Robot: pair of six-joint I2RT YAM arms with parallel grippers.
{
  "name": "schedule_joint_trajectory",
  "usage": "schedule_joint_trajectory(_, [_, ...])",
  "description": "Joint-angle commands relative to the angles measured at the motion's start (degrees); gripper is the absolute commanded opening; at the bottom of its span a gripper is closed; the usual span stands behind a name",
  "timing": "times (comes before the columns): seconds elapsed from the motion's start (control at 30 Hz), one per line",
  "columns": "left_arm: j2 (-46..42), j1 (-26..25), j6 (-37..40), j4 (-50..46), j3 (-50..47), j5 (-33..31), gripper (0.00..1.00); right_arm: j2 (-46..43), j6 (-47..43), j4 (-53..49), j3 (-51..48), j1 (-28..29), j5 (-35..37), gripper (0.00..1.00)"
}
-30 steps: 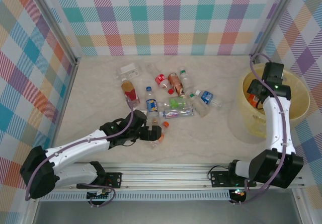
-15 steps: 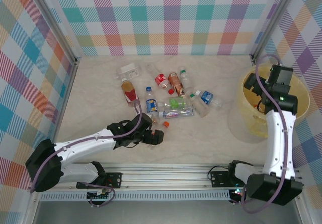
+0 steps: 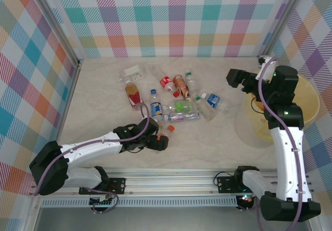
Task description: Put the plastic bottles in the bin
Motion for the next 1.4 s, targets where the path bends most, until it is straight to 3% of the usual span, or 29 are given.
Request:
schedule_joint_trajectory(0.0, [0.7,-1.2,1.5,-1.8,1.8,0.0,1.00,2.2,-1.9,4.6,0.1,6.0,-3.1,1.00])
schedule_joint_trajectory(0.27, [5.5,-5.0,4.1,-3.7,4.8,-2.4,1.00,9.1,-3.1,4.0,2.1,16.3,6.7,1.00])
schedule_joint_trajectory(0.43, [11.2,-8.7,5.5,-5.2,7.8,-5.0,0.99,9.9,-1.9,5.9,1.5,17.3,8.0,1.00])
schedule_joint_trajectory(0.7, [19.0,-11.2,2.0,-10.0,11.8,-17.3,0.94,9.4,-1.2,5.9,0.6,17.6,7.5,1.00])
schedule_joint_trajectory(0.97, [19.9,-11.3,1.1,-7.9,9.0,-18.1,0.88,9.5,-1.1,5.0,-0.3,18.1,7.7,1.00])
schedule_joint_trajectory(1.13, [18.8,-11.2,0.4,-4.8,5.7,-16.4,0.69,10.0,-0.2,5.5,-1.4,18.3,8.0,1.00])
schedule_joint_trajectory(1.27, [18.7,-11.2,-1.1,-3.8,4.1,-16.2,0.62,10.3,0.7,6.5,-2.1,18.4,8.6,1.00])
schedule_joint_trajectory(1.37, [17.9,-11.2,-1.7,-3.0,3.1,-16.1,0.52,10.7,0.9,6.5,-2.1,18.4,8.7,1.00])
